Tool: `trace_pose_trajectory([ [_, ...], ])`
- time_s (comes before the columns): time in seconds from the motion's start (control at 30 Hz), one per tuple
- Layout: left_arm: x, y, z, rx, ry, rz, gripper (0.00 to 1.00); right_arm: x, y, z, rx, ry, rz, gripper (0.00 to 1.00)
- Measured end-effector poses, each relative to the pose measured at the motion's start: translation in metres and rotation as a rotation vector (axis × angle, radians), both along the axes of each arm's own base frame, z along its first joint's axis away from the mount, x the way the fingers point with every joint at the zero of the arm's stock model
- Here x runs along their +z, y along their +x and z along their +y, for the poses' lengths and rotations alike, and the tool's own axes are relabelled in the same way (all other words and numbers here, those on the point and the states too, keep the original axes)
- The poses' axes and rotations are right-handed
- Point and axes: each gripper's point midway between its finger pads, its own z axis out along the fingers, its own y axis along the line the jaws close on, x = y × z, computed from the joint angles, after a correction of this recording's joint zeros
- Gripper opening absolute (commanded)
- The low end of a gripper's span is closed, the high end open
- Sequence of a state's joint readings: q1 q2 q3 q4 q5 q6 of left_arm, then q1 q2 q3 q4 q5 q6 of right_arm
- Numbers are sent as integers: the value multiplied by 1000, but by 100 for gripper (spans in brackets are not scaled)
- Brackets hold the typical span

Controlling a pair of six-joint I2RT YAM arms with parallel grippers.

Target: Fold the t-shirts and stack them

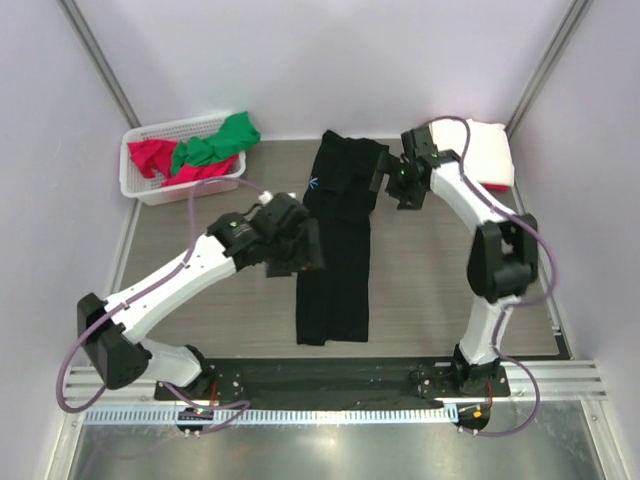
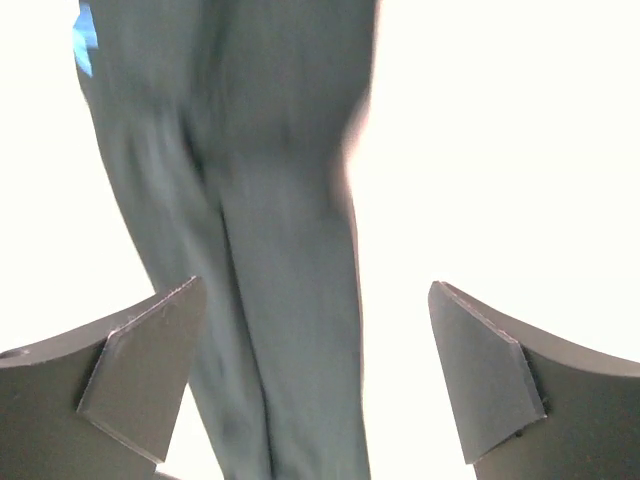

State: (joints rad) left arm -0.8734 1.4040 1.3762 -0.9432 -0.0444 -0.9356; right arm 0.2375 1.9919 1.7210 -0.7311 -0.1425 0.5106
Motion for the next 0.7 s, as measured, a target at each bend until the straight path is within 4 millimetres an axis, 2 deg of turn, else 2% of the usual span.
trace_pose_trajectory([
  [0.07,-27,7,40,74,66,29,77,10,-50,4,1,0,-3,96],
  [0.13,-55,4,68,117,131,80,76,7,-106,19,36,16,15,94],
  [0.2,-77,-4,83,120,182,124,75,-6,-158,36,82,34,58,90],
  [0.3,-96,-15,92,101,214,157,74,-40,-231,52,136,52,161,88],
  [0.37,-104,-22,94,95,208,166,74,-60,-264,51,129,48,218,86],
  [0.47,-107,-29,97,93,185,161,74,-77,-294,50,115,35,267,82],
  [0.63,-106,-32,95,104,139,147,72,-84,-314,71,135,54,247,66],
  [0.67,-107,-33,94,104,129,145,68,-86,-317,75,140,60,240,53],
  [0.7,-108,-34,94,108,118,147,65,-88,-320,78,146,64,234,46],
])
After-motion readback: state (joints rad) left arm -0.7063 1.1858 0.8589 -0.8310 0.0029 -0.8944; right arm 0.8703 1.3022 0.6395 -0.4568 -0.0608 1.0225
